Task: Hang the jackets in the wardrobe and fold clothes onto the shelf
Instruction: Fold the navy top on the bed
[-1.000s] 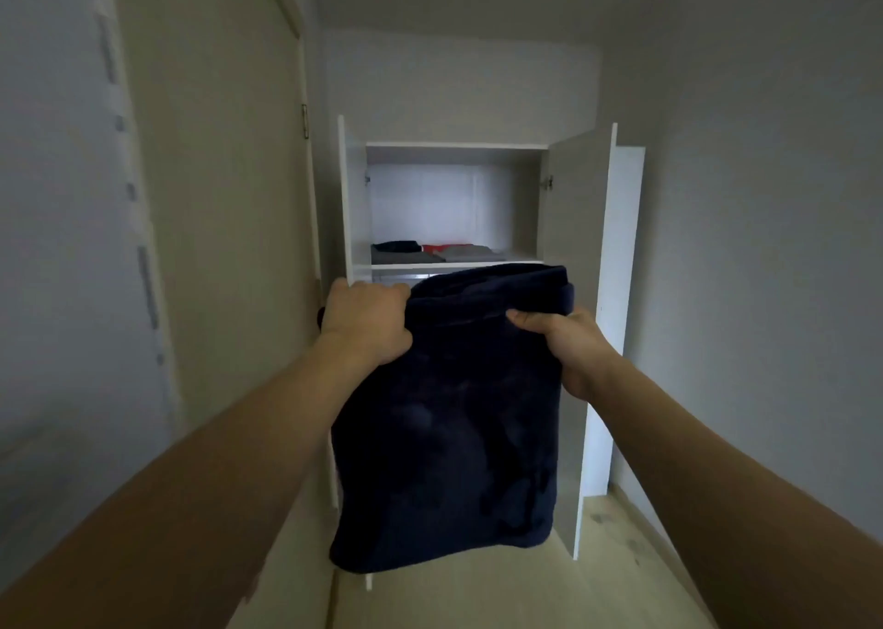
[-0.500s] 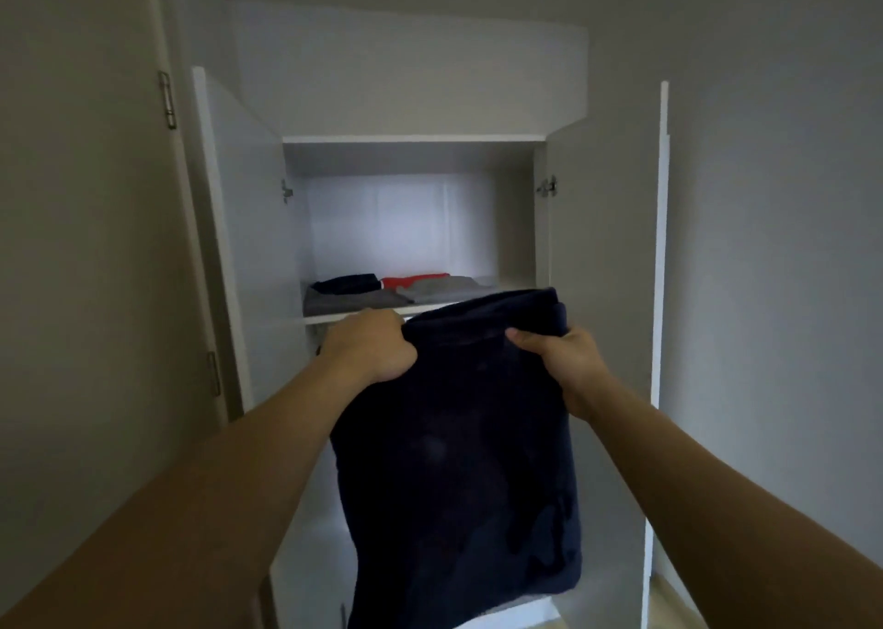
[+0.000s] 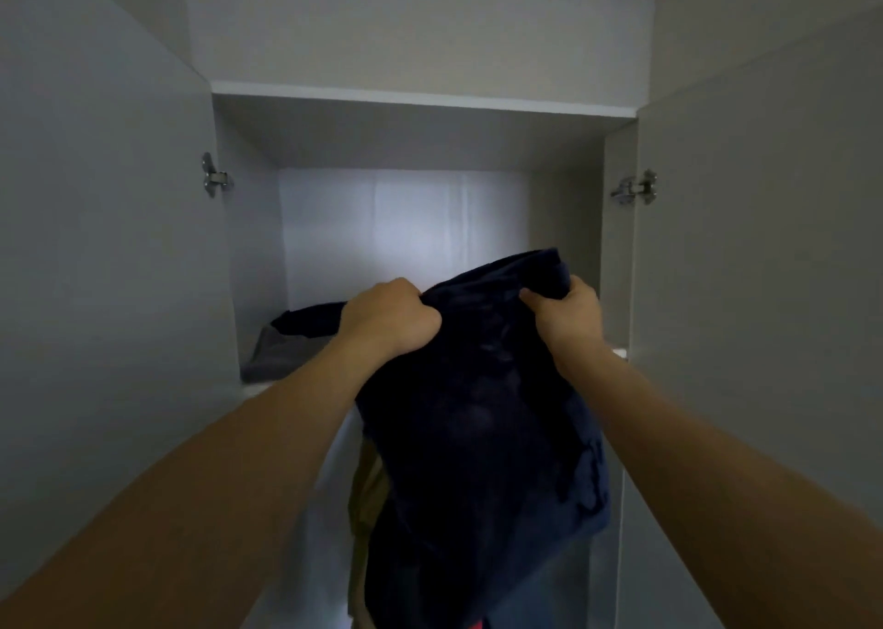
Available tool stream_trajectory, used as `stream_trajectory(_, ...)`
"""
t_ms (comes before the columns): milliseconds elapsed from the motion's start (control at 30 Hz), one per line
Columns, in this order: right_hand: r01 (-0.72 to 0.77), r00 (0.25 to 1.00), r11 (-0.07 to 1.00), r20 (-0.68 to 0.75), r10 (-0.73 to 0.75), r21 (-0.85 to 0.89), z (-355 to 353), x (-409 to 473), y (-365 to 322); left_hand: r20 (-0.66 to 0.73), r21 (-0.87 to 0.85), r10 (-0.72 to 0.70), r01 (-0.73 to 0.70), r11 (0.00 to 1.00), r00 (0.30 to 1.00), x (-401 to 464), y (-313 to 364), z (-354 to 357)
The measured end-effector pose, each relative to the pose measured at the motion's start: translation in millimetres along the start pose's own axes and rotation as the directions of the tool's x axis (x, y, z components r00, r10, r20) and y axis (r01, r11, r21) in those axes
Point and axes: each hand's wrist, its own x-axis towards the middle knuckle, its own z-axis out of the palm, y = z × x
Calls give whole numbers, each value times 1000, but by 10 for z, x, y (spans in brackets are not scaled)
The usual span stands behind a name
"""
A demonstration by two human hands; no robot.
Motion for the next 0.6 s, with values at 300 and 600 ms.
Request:
stream_trajectory(300, 218, 968, 863, -10, -250, -455, 1043, 2081, 27, 106, -528, -233, 254, 811, 967, 2102, -170, 476)
stream_trajectory(600, 461, 881, 574, 268, -391, -677, 2298, 4097, 454, 222, -802, -374, 386, 456, 901, 3803, -309, 1055)
